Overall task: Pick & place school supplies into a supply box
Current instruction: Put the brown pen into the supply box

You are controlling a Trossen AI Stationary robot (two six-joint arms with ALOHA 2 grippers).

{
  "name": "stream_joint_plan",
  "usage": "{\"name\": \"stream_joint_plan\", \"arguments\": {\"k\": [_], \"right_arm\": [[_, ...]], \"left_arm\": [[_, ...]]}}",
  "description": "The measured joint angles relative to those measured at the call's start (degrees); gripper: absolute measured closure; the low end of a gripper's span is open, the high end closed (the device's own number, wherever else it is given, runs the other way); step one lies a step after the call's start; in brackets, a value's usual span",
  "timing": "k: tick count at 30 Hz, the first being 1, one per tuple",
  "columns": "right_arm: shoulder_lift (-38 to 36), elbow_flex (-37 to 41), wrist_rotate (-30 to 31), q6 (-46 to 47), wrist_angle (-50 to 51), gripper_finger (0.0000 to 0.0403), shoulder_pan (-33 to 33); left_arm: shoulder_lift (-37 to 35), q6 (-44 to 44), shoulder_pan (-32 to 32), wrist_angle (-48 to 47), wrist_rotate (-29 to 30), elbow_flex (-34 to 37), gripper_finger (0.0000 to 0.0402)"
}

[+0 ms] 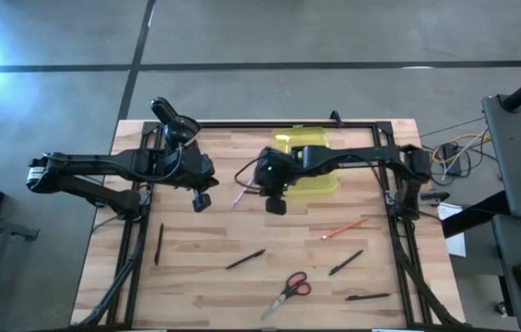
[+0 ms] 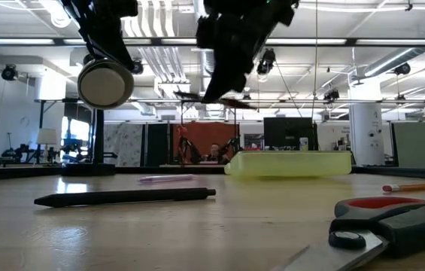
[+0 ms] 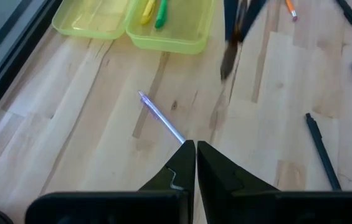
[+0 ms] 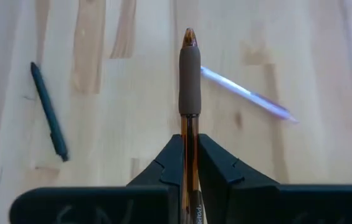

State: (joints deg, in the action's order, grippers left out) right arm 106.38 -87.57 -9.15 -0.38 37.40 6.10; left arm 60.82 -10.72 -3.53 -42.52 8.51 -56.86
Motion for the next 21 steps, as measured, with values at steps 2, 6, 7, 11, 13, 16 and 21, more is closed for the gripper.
{"name": "stream_joint_plan", "arguments": {"k": [2, 6, 7, 11, 13, 16, 21], "right_arm": [[-2.5, 0.0, 0.1, -0.8, 1.8, 0.0384, 0.1], [-7.4, 0.0, -0.1, -2.2, 6.0, 0.0385, 0.9], [-8.4, 0.0, -0.1, -2.5, 7.2, 0.0385, 1.4], [-11.7, 0.0, -0.3, -3.8, 13.5, 0.0385, 4.1], [-12.7, 0.0, -2.0, -5.7, 17.8, 0.0385, 6.1], [-13.0, 0.0, -2.9, -8.2, 22.8, 0.0385, 9.1], [-12.1, 0.5, -2.9, -13.3, 27.1, 0.0385, 13.3]], "left_arm": [[0.0, 0.1, 0.0, 0.0, 0.1, 0.0, 0.0401], [0.0, 0.1, 0.0, 0.0, 0.2, 0.0, 0.0401], [0.0, 0.1, 0.0, 0.0, 0.2, 0.0, 0.0401], [0.0, 0.1, 0.0, 0.1, 0.2, 0.0, 0.0401], [0.0, 0.1, 0.0, 0.1, 0.2, 0.0, 0.0401], [0.0, 0.1, 0.0, 0.1, 0.2, 0.0, 0.0401], [0.0, 0.1, 0.0, 0.1, 0.2, 0.0, 0.0401]]}}
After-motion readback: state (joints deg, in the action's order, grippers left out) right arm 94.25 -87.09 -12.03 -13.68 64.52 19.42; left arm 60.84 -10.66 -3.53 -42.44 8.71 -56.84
